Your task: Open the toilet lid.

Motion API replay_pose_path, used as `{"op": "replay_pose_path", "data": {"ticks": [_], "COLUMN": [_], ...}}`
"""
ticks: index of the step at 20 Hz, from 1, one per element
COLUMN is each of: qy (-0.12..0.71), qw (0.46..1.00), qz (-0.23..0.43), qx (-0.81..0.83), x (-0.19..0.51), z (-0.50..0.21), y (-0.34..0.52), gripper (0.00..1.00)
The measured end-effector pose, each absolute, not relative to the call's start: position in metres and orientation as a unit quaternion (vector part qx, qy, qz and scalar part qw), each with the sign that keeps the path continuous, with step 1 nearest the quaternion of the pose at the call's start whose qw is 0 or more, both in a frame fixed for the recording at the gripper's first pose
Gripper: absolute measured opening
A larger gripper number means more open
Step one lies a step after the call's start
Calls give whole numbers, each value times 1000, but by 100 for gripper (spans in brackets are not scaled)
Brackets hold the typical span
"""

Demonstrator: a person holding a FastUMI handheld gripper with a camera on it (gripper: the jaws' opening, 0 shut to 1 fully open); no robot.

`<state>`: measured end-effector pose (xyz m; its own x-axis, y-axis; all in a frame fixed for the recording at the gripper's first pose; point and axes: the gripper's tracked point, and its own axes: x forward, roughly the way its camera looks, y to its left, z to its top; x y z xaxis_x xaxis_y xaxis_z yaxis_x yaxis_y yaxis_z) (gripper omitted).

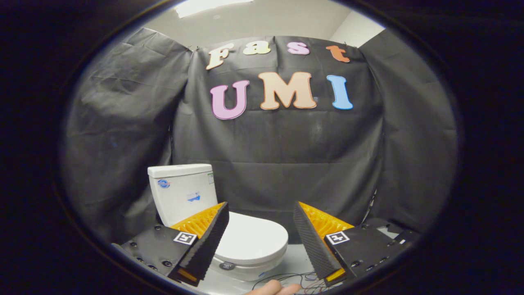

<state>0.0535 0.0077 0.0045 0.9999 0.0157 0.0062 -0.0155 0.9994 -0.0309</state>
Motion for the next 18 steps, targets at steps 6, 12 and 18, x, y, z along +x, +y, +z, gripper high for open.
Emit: {"op": "replay_pose_path", "data": {"ticks": [6,12,18], "qy": [-5,-6,32], "qw": [999,998,985], "qz": [32,26,5], "qx": [-12,59,172], "x": [94,103,108], "z": [-19,-75,-141], "y": [34,54,66], "gripper": [99,98,98]}}
